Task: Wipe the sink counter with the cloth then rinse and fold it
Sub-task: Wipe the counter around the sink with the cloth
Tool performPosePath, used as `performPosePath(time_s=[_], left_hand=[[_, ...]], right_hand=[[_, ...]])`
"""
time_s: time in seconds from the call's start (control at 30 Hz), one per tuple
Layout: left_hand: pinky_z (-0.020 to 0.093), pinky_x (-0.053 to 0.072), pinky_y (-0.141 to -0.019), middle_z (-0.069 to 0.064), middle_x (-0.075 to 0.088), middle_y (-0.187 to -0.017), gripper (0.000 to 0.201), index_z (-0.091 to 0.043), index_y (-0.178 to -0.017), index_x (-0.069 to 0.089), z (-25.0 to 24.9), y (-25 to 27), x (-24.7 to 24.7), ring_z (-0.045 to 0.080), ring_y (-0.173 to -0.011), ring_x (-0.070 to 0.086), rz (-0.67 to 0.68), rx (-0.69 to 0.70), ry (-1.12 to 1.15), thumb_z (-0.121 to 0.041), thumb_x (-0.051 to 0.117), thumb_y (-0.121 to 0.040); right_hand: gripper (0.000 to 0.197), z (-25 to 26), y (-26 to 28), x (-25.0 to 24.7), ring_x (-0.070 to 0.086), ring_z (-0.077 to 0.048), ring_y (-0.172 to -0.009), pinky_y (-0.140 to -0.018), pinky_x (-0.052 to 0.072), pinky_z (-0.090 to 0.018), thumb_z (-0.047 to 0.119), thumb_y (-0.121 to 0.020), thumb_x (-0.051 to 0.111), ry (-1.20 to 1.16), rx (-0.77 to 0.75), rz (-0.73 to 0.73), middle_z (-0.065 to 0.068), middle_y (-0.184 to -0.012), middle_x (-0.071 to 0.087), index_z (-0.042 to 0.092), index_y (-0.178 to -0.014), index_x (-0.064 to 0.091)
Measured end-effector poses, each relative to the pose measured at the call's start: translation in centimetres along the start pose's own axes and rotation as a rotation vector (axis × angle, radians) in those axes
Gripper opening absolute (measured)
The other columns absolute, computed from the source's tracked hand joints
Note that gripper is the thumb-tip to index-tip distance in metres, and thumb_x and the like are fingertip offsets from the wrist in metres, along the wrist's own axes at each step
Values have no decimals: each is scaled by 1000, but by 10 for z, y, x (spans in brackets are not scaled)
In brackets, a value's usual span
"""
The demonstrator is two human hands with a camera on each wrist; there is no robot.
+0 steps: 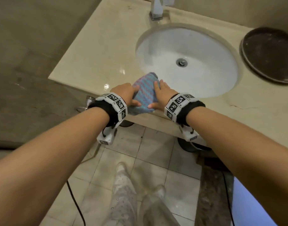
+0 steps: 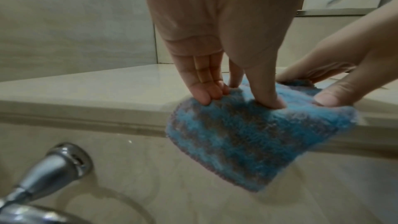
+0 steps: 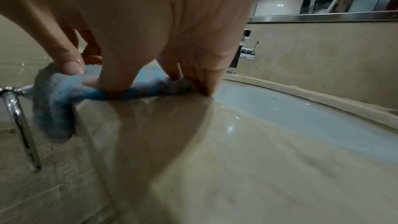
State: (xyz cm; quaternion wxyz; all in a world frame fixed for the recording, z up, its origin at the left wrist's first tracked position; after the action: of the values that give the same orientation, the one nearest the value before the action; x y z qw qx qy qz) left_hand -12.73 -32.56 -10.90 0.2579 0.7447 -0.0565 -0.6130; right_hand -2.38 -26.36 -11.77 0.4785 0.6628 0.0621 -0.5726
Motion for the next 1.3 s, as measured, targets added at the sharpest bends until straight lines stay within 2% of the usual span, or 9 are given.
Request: performPosePath(time_s=[0.2,0.43,0.67,0.8,0.9,1.03,1.13,1.23,1.3], left_hand=[[37,41,-73,16,54,-108,52,-12,-116,45,-64,-2,8,34,-97,57,-5,62,-27,-48,61,-81],[35,41,-74,15,54,-110,53,-13,-119,44,-149,-9,13,34,-99,57,-2,164,-95,-48,59,-83],[40,44,-78,16,50,-114,50,-14,-121,44,-236,-15,19,36,-101,56,4,275,-131,-47,56,-86],[43,43,-87,15,41,-125,58,-18,-137,34,-281,-18,21,35,-114,45,-61,354,-140,-43,54,-89],[43,40,-92,16,37,-135,55,-13,-138,35,-316,-16,23,34,-120,40,-150,475,-187,-35,52,-91],[42,32,-108,17,15,-153,54,-11,-145,21,-341,-20,45,30,-142,15,-30,506,-201,-33,37,-98],[44,24,-115,19,2,-156,59,-12,-149,9,-344,-26,50,31,-145,2,1,487,-232,-35,31,-99],[44,16,-118,18,-6,-157,61,-13,-150,1,-346,-30,52,31,-146,-4,20,470,-268,-37,26,-100],[43,12,-118,17,-10,-157,61,-14,-150,-4,-348,-34,52,31,-146,-7,34,439,-272,-37,23,-100]], right_hand=[[104,-57,36,15,3,-31,-147,-120,14,-40,53,-83,58,-19,75,-22,-20,-157,-3,2,-149,-5],[104,-131,78,32,-4,-36,-146,-120,4,-40,61,-85,48,42,191,-47,-25,-156,-3,-2,-148,-5],[105,-218,125,64,-4,-40,-145,-120,8,-47,73,-80,39,-31,419,-19,-29,-154,-9,11,-150,-8],[104,-260,154,77,-1,-42,-145,-119,8,-48,77,-79,35,-82,538,-14,-30,-154,-8,15,-150,-9],[106,-285,170,84,4,-43,-144,-118,13,-49,78,-77,37,-130,626,12,-28,-155,-6,17,-150,-10],[102,-310,182,83,9,-43,-144,-116,20,-50,76,-78,40,-167,631,4,-26,-156,-2,22,-151,-6],[97,-321,185,84,5,-40,-145,-119,13,-50,76,-78,38,-152,613,-24,-25,-156,-1,27,-150,-5],[97,-326,187,89,0,-40,-145,-114,0,-60,80,-76,34,-138,651,-21,-19,-158,-6,32,-149,-9],[97,-328,187,89,-1,-43,-145,-112,-2,-63,81,-76,32,-147,660,-13,-18,-158,-7,33,-148,-11]])
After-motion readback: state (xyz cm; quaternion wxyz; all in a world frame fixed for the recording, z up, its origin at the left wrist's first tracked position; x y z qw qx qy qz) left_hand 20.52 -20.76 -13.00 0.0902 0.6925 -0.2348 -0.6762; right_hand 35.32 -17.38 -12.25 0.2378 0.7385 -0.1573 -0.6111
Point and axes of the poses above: each hand's wrist, its own y-axis away from the middle knuckle, its own x-axis out of the palm, z = x × y, the point moved 8 cm from there along -y, towards the middle knuckle
